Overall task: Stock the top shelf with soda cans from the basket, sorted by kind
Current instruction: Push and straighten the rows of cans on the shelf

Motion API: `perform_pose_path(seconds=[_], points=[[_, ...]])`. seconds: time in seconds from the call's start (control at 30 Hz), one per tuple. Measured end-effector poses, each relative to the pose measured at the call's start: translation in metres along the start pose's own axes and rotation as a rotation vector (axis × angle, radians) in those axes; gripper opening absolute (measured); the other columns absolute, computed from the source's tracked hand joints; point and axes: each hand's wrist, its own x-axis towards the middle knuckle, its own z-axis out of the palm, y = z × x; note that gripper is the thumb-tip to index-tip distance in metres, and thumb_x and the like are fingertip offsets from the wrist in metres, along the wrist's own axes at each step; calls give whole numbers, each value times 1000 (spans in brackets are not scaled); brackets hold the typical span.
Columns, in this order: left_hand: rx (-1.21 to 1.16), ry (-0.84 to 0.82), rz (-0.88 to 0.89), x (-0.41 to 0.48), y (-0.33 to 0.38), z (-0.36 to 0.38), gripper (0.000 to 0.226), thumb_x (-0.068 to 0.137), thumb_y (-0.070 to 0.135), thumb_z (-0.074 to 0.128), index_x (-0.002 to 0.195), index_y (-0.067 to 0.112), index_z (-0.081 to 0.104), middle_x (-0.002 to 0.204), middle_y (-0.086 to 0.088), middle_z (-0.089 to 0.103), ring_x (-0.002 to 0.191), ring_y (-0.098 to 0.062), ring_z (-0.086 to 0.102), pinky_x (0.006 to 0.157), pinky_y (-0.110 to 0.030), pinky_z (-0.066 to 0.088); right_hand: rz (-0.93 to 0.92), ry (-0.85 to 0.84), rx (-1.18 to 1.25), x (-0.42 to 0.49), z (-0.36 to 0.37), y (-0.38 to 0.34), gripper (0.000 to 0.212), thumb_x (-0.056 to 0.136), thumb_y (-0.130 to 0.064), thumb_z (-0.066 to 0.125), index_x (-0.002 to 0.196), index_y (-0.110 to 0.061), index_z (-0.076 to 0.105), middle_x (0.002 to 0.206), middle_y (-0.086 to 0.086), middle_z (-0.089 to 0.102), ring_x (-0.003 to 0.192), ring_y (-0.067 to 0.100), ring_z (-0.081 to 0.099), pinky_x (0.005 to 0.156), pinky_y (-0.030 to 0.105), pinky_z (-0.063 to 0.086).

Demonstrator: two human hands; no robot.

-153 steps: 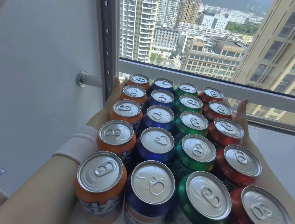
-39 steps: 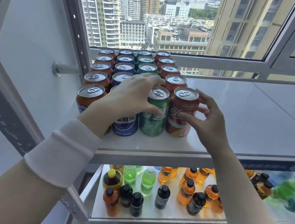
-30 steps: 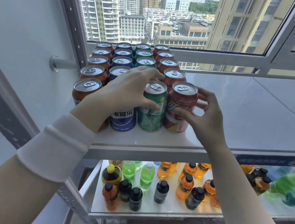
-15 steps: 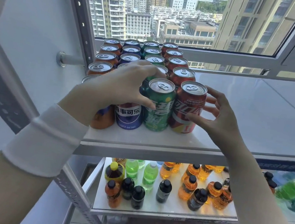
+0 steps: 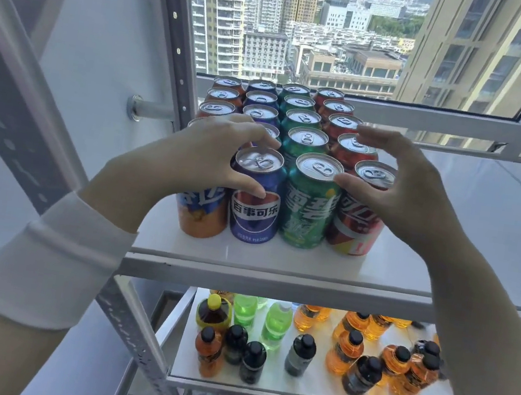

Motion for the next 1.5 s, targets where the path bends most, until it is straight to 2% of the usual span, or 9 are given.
perform_pose_path(seconds=[0.13, 0.33, 0.53, 0.87, 0.97, 1.03, 1.13, 1.4, 1.5], points=[[-90, 102, -75, -19, -13, -11, 75, 62, 52, 67, 130, 30, 48, 125, 12, 46, 111, -2, 36, 91, -16, 28, -58, 21, -105, 9, -4, -18, 61, 72, -43, 71, 127, -22, 53, 126, -2, 55, 117, 15, 47, 93, 24, 32], [-152, 176, -233, -42, -27, 0, 81, 58, 53, 67, 130, 22, 49, 130, 0, 52, 118, -15, 47, 99, -33, 41, -286, -312, -320, 35, 31, -58, 71, 71, -55, 65, 132, -24, 48, 132, 3, 50, 120, 21, 47, 94, 32, 37], [-233, 239, -217, -42, -31, 5, 70, 65, 34, 77, 129, 21, 50, 126, 3, 59, 105, -3, 50, 78, -4, 37, -323, -377, -268, 41, 43, -56, 64, 73, -45, 70, 130, -24, 51, 119, -3, 60, 93, 5, 49, 83, 22, 37], [-261, 240, -196, -30, -30, -11, 73, 63, 53, 63, 129, 26, 48, 119, 13, 55, 106, -1, 51, 84, -8, 40, -226, -429, -141, 58, 38, -57, 75, 63, -61, 57, 126, -21, 53, 112, -6, 60, 91, 9, 61, 81, 21, 48], [-267, 378, -249, -9, -42, -24, 53, 78, 49, 61, 125, 26, 52, 117, 13, 56, 105, -4, 54, 92, -29, 47, -197, -391, -201, 84, 41, -57, 68, 72, -51, 62, 127, -13, 52, 119, 1, 61, 95, 11, 58, 82, 21, 41], [-225, 296, -279, 6, -53, -23, 48, 80, 47, 63, 123, 28, 52, 115, 14, 57, 101, -7, 56, 92, -37, 48, -204, -428, -293, 98, 48, -59, 62, 77, -44, 65, 127, -10, 52, 123, 3, 60, 98, 12, 55, 82, 19, 35], [-254, 111, -310, 17, -64, -14, 49, 77, 40, 70, 121, 25, 55, 115, 5, 61, 99, -9, 55, 81, -19, 42, -197, -520, -386, 112, 57, -60, 62, 77, -43, 69, 127, -11, 54, 125, 2, 59, 105, 15, 55, 83, 20, 33], [-315, 81, -298, 20, -77, -11, 56, 73, 33, 74, 123, 22, 52, 115, 3, 63, 105, -13, 57, 85, -25, 43, -181, -561, -289, 120, 63, -54, 53, 71, -40, 75, 119, -19, 62, 110, -6, 67, 84, 5, 55, 74, 18, 37], [-309, 58, -293, 21, -76, -12, 60, 74, 35, 73, 127, 25, 47, 111, 8, 62, 104, -12, 57, 81, -24, 41, -178, -552, -248, 120, 62, -53, 56, 70, -37, 78, 120, -19, 61, 103, -8, 69, 78, -2, 55, 67, 8, 38]])
